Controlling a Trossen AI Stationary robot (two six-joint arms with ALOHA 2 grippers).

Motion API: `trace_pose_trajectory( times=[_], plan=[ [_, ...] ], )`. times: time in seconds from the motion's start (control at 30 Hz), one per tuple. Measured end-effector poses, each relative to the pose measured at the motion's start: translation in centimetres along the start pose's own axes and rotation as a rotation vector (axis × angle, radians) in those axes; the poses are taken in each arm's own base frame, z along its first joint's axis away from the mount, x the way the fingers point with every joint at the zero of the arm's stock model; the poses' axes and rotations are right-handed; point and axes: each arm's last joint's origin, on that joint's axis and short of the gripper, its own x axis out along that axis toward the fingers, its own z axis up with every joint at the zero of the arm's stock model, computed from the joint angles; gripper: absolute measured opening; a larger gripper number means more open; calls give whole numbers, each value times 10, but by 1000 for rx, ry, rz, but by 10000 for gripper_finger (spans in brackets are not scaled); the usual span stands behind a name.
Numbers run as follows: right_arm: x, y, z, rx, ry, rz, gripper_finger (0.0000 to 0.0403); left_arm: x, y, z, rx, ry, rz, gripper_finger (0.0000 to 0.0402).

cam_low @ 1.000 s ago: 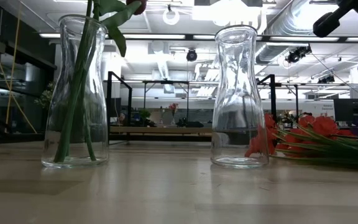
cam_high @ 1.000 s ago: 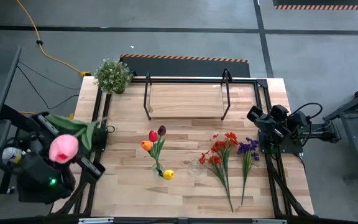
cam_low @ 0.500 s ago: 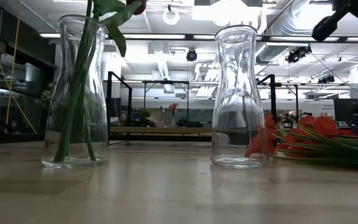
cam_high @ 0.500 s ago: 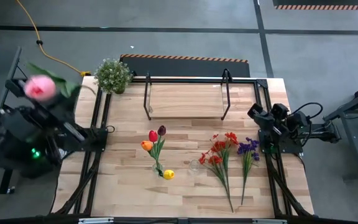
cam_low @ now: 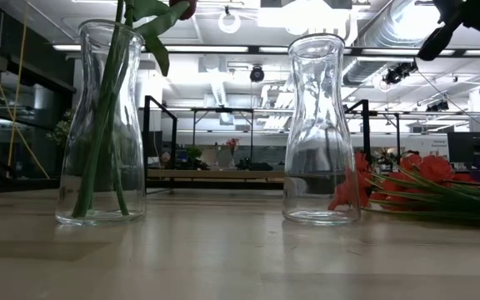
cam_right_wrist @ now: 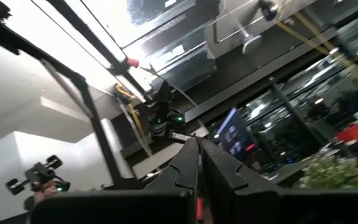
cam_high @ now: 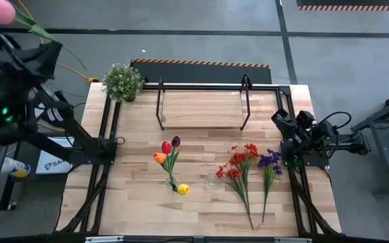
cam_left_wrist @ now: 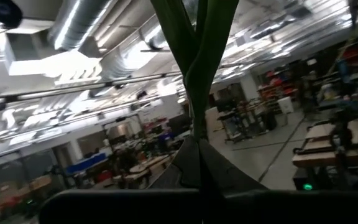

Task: Pick and place flowers into a vace then onto a shelf
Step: Put the pink flower into the left transparent vase

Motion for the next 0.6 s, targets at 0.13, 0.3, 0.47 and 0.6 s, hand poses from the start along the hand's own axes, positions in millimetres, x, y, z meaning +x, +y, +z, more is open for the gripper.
trace_pose_trajectory(
  times=[0.13,0.3,0.47,0.6],
  plan=[
    [0,-1,1,-29,-18,-34,12,1,19,-15,-33,-49,-50,19],
    [0,-2,1,-30,-31,-60,12,2,36,-46,-87,-124,-130,19],
    [0,-2,1,-42,-44,-86,12,3,43,-90,-198,-208,-206,19],
    [0,-3,1,-52,-45,-91,12,2,41,-128,-320,-277,-288,19]
  ],
)
